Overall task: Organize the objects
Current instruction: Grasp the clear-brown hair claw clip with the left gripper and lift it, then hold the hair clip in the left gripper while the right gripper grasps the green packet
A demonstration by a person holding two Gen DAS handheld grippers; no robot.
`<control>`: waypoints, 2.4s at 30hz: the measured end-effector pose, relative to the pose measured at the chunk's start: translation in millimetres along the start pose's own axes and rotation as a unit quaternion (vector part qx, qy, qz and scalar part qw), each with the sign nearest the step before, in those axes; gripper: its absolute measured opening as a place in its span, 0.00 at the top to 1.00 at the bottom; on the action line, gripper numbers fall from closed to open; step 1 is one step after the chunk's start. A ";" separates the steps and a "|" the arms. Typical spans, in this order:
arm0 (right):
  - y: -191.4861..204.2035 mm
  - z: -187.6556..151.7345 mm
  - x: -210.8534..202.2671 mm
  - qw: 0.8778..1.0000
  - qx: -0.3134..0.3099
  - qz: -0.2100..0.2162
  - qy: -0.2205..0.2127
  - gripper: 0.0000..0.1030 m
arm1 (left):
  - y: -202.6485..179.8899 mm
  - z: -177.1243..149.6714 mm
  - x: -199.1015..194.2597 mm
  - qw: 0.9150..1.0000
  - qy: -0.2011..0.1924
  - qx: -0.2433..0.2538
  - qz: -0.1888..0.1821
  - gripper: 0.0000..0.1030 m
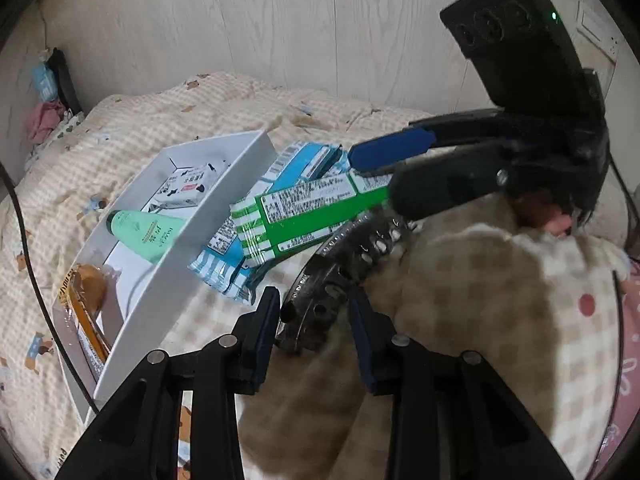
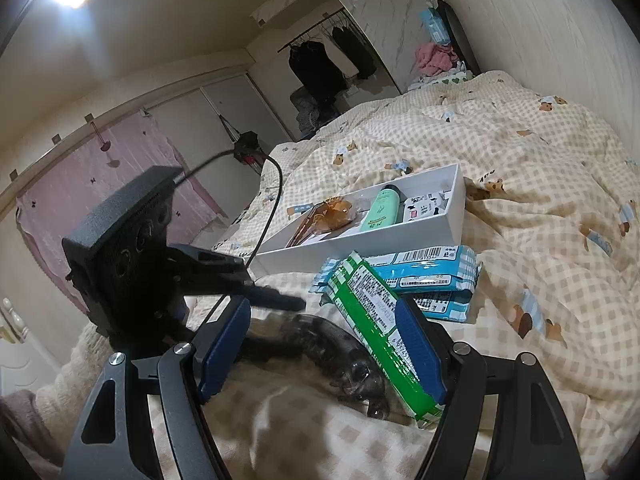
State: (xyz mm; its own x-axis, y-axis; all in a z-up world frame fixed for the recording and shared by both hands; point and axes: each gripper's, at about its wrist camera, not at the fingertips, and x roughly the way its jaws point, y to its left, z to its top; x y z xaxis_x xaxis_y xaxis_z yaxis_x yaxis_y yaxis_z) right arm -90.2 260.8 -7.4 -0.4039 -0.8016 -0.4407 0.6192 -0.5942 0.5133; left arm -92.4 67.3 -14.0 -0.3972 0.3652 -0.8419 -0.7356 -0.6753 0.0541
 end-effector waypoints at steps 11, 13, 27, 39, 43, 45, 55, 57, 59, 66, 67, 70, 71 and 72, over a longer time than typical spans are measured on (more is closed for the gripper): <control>-3.2 0.3 1.9 1.000 0.006 0.004 0.000 0.26 | 2.4 -0.7 7.4 0.999 0.000 -0.009 -0.032 0.76; -3.6 0.2 1.0 1.000 0.007 0.006 -0.003 0.26 | -4.6 -1.1 -1.7 1.000 -0.001 0.012 -0.008 0.77; -5.6 0.9 0.5 1.000 0.014 0.009 -0.002 0.26 | 27.8 -83.1 -78.3 0.984 -0.017 -0.099 0.144 0.81; -8.6 1.2 1.6 1.000 0.018 0.010 0.000 0.26 | 25.5 -62.6 -82.5 0.990 -0.059 -0.095 0.084 0.37; -9.1 1.1 1.8 1.000 0.019 0.011 0.000 0.26 | 45.8 -70.2 -53.9 0.986 -0.011 -0.139 0.089 0.37; -9.2 1.2 1.7 1.000 0.019 0.011 0.000 0.26 | 55.3 -75.1 -45.4 0.984 -0.008 -0.170 0.046 0.42; -9.8 1.3 1.6 1.000 0.020 0.012 0.000 0.26 | 74.0 -78.3 -39.7 0.962 -0.022 -0.273 0.013 0.68; -10.0 1.2 1.6 1.000 0.020 0.012 0.000 0.26 | 72.8 -76.9 -48.5 0.959 -0.041 -0.280 0.030 0.69; -10.2 1.2 1.8 1.000 0.020 0.012 0.000 0.26 | 67.5 -73.6 -62.4 0.955 -0.068 -0.287 0.033 0.69; -10.6 1.3 1.7 1.000 0.022 0.014 0.000 0.26 | 35.9 -59.8 -113.7 0.941 -0.187 -0.273 0.074 0.68; -10.7 1.1 1.8 1.000 0.023 0.014 -0.001 0.26 | 32.3 -58.5 -112.2 0.942 -0.189 -0.268 0.076 0.68; -11.4 0.8 1.1 1.000 0.025 0.017 -0.003 0.26 | 16.0 -69.6 -98.9 0.937 -0.207 -0.267 0.087 0.68; -11.6 0.7 0.8 0.999 0.026 0.018 -0.004 0.26 | 14.0 -72.2 -90.0 0.937 -0.204 -0.269 0.087 0.68; -11.9 0.6 0.6 0.999 0.027 0.019 -0.004 0.26 | 13.1 -76.3 -79.3 0.938 -0.193 -0.275 0.089 0.68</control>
State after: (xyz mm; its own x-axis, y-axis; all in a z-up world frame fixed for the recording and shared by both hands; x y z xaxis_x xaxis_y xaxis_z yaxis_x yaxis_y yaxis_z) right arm -98.2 267.4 -13.3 -0.3870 -0.8236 -0.4146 0.5968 -0.5665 0.5683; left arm -28.7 -19.4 12.5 -0.7338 0.3482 -0.5833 -0.2862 -0.9372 -0.1993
